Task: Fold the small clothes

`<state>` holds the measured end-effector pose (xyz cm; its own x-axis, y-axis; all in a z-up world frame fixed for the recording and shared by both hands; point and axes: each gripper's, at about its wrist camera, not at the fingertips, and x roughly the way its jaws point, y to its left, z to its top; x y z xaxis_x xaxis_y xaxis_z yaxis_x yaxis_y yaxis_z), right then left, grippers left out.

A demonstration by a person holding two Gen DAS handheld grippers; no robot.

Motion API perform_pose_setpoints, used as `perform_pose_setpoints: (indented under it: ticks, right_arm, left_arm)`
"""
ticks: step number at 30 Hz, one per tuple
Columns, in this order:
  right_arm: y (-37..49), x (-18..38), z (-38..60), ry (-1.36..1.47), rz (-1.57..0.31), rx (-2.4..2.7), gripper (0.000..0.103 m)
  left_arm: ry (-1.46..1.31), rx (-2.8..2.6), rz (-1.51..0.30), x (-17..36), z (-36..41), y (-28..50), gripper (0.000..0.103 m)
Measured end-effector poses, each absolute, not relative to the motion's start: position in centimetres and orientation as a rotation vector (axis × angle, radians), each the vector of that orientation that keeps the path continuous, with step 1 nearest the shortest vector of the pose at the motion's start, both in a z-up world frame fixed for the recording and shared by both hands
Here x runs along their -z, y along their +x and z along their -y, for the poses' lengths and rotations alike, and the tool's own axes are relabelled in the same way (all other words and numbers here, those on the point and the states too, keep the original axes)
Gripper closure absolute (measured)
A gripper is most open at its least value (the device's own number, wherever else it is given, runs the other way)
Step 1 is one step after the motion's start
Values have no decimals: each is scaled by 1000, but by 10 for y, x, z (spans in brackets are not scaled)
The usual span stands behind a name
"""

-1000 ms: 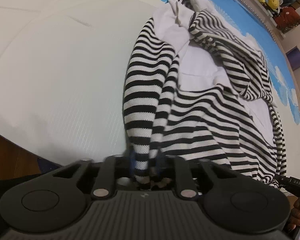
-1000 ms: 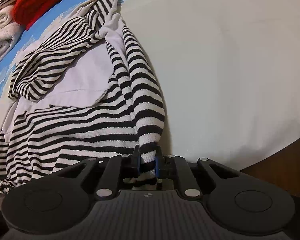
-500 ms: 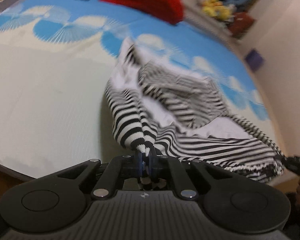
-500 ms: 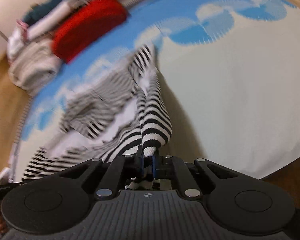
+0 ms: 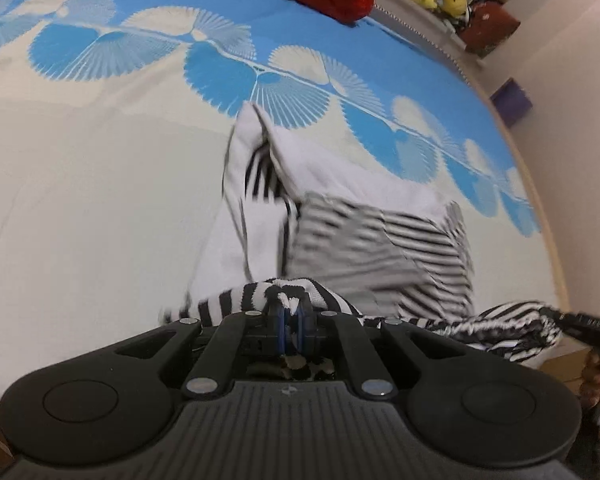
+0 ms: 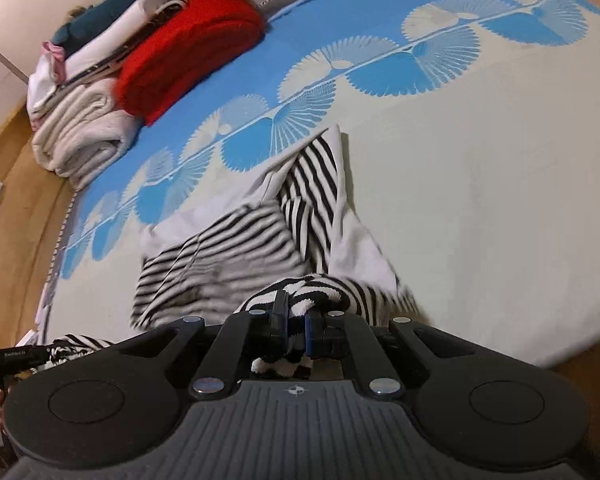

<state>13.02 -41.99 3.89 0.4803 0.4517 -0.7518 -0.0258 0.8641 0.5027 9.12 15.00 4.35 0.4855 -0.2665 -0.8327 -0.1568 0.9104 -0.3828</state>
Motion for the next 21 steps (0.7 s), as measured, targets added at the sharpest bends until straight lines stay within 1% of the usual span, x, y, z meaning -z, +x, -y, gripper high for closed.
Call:
perform_pose_setpoints:
  ticks: [1,3,5,7,9,10,11,12,13,14,15,17,18,19,20,21]
  right_arm:
    - [148,-33,415,443,-1041,-299,96]
    - [183,-20,404,406,-1039,-308,96]
    - [206,-9,399,397,-1033,-278,89]
    - [215,-4,402,377,-983,-218,85]
    - [216,-4,409,365,-959,-178,83]
    - [214,-7,413,360,-939,-171,82]
    - [213,-9,417,348,-920,-171,79]
    - [211,-12,419,331,-903,-178,77]
    - [208,-14,420,310,-887,-192,73]
    - [204,-14,420,284,-878,-206,70]
    - [199,-13,419,247,-874,-221,69]
    - [189,-13,416,180,-881,-248,61]
    - [186,-11,413,147,-883,-257,59]
    - [181,-9,410,99,-887,-266,56]
    - [177,-7,406,57,-891,-272,54]
    - [172,-2,403,5,-898,-275,54]
  left_arm:
    - [-453,55,-1082,-34,-155,110,96]
    - [-478,20,-1089,-17,-164,137,89]
    - [-519,6,-1085,1,-176,152,86]
    - [-598,-41,-1117,11,-189,156,84]
    - [-620,-39,-1075,2,-193,153,79]
    - [-601,-22,-1048,-5,-194,151,73]
    - [-570,-13,-1020,-11,-194,147,69]
    - [-549,-16,-1004,-15,-195,144,61]
    - [-534,-28,-991,-19,-197,139,56]
    - [-529,-38,-989,-19,-201,135,55]
    - [-526,-44,-988,-21,-204,129,55]
    - [-502,-41,-986,-23,-205,118,50]
    - [-470,-35,-990,-23,-203,113,41]
    - [-428,-27,-998,-23,-200,109,29]
    - [-366,-15,-1009,-23,-194,105,24]
    - [-290,6,-1024,-21,-185,103,18]
